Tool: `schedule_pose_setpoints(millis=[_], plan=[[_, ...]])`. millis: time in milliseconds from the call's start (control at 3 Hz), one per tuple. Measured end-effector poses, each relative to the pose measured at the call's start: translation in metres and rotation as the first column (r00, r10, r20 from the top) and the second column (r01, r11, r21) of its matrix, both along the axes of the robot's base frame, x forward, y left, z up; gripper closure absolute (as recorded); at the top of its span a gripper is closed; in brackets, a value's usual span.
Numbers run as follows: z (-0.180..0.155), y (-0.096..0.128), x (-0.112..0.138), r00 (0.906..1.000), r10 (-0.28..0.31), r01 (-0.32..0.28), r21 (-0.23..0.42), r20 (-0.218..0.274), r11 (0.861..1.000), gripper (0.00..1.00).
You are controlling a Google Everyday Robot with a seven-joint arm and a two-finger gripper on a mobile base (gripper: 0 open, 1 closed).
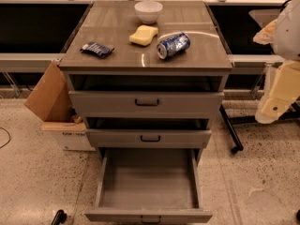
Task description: Place pepsi can into bottom drawer
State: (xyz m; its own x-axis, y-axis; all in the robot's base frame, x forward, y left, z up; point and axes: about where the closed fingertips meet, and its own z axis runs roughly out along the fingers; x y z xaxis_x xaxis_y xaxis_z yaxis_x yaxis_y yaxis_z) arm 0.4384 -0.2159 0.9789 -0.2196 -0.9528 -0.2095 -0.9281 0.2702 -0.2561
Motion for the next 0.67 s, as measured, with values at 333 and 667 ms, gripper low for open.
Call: schedule_pose_setpoints(millis=[333,667], plan=[[0.000,0.000,0.000,1.0000,0.000,0.000,0.000,0.000,1.000,0.00],[-0.001,0.006,0.014,0.9988,0.034,-0.035,0.037,0.036,0.999,0.00]])
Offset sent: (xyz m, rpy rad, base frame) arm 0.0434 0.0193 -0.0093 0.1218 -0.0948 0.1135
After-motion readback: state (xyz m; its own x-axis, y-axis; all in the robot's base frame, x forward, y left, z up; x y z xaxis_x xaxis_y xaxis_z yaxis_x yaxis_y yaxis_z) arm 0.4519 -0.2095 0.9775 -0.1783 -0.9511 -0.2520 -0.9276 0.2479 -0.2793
